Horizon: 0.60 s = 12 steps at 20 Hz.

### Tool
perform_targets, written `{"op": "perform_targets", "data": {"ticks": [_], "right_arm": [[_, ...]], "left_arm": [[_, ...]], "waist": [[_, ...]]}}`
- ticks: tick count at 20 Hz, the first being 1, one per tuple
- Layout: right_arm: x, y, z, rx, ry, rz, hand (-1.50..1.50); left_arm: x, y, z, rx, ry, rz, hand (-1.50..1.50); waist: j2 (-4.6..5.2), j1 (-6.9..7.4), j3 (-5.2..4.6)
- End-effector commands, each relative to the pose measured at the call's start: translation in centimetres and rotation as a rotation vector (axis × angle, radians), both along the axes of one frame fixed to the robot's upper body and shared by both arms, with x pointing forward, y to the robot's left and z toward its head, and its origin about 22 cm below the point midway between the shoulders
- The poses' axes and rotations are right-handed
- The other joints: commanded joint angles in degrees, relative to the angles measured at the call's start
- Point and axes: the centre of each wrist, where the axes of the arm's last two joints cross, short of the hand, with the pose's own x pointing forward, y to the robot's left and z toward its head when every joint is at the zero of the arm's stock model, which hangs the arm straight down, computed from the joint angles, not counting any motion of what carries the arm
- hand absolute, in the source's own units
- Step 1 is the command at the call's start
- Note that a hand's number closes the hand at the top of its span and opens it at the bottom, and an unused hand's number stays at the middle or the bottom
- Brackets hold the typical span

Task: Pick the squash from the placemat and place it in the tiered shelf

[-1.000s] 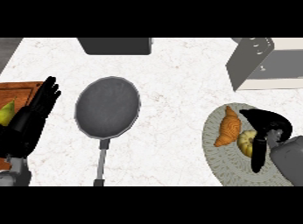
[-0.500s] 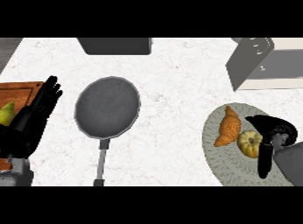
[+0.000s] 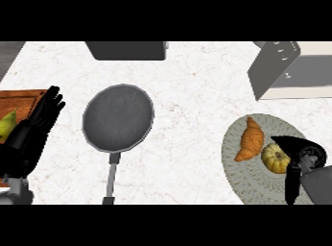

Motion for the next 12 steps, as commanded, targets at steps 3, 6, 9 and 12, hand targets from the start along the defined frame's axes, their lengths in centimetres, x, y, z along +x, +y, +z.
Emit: {"op": "perform_targets", "data": {"ticks": [3, 6, 9, 12], "right_arm": [[-0.9, -0.3, -3.5, -0.011, 0.031, -0.02, -1.5], [-1.4, -1.8, -3.2, -0.023, 0.004, -0.017, -1.5], [-0.8, -2.1, -2.3, -0.07, -0.064, 0.002, 1.5], [-2.9, -1.6, -3.3, -0.096, -0.161, 0.103, 1.5]], "left_arm": [[0.6, -2.2, -1.3, -0.019, 0.013, 0.002, 0.0], [-0.1, -0.7, 0.4, -0.005, 0.002, 0.003, 0.0], [1.1, 1.0, -0.9, -0.003, -0.005, -0.006, 0.0], [0.7, -0.9, 0.1, -0.005, 0.001, 0.001, 0.0]], "waist": [[0.25, -0.1, 0.14], [0.19, -0.01, 0.15], [0.25, -0.18, 0.13], [0.17, -0.16, 0.15]]}}
